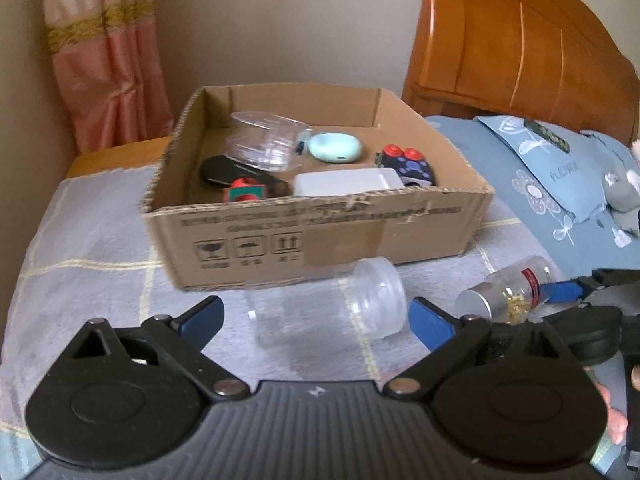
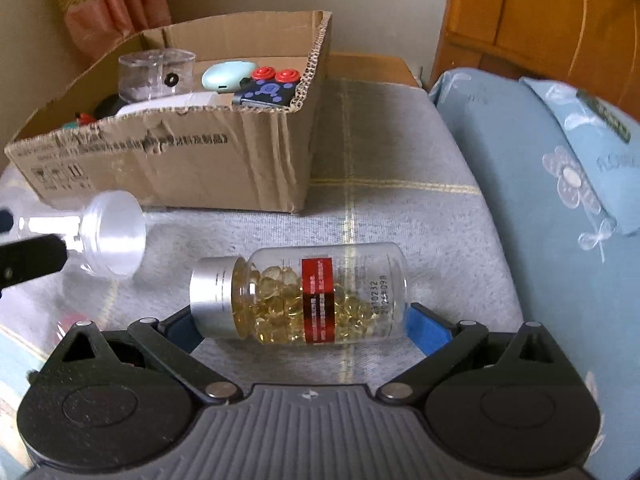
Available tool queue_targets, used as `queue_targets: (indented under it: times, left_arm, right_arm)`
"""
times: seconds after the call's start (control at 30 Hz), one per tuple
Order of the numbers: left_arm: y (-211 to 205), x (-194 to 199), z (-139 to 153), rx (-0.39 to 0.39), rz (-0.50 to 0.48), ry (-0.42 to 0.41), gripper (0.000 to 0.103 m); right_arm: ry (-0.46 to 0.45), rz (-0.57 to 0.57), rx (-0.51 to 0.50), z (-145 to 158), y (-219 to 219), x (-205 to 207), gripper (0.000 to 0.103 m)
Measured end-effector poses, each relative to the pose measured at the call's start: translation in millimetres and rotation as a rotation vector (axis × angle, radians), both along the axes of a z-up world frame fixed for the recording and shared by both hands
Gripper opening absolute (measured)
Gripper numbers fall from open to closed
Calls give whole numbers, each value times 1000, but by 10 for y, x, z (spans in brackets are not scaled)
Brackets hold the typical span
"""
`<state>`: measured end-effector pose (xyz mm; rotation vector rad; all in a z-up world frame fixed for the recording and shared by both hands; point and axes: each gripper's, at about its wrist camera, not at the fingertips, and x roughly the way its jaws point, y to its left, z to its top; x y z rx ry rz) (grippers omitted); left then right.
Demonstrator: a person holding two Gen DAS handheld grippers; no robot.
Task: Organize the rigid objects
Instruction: 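Grasp clear jar with left gripper while right gripper grasps capsule bottle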
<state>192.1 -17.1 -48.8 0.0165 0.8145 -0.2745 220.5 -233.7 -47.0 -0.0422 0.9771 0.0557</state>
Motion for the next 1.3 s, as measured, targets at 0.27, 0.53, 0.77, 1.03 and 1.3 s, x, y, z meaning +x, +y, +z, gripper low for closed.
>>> queue_targets:
  times: [0.27, 0.53, 0.77, 1.03, 1.3]
  left_arm:
    - [-203, 120, -173, 110, 9, -1, 101]
    - [72, 121, -260, 162, 91, 11, 102]
    - [156, 193, -391, 155, 88, 29, 102]
    - [196, 217, -463, 98, 103, 25, 102]
    - [189, 230, -460, 97, 106, 22, 102]
  right_arm:
    - [-35, 43, -2, -10, -27, -32, 103]
    - [-67, 72, 1, -24, -48, -71, 103]
    - [-71, 67, 1, -24, -49, -79, 103]
    - [-49, 46, -2, -10, -10, -38, 103]
    - [-30, 38, -4, 0, 84, 18, 103]
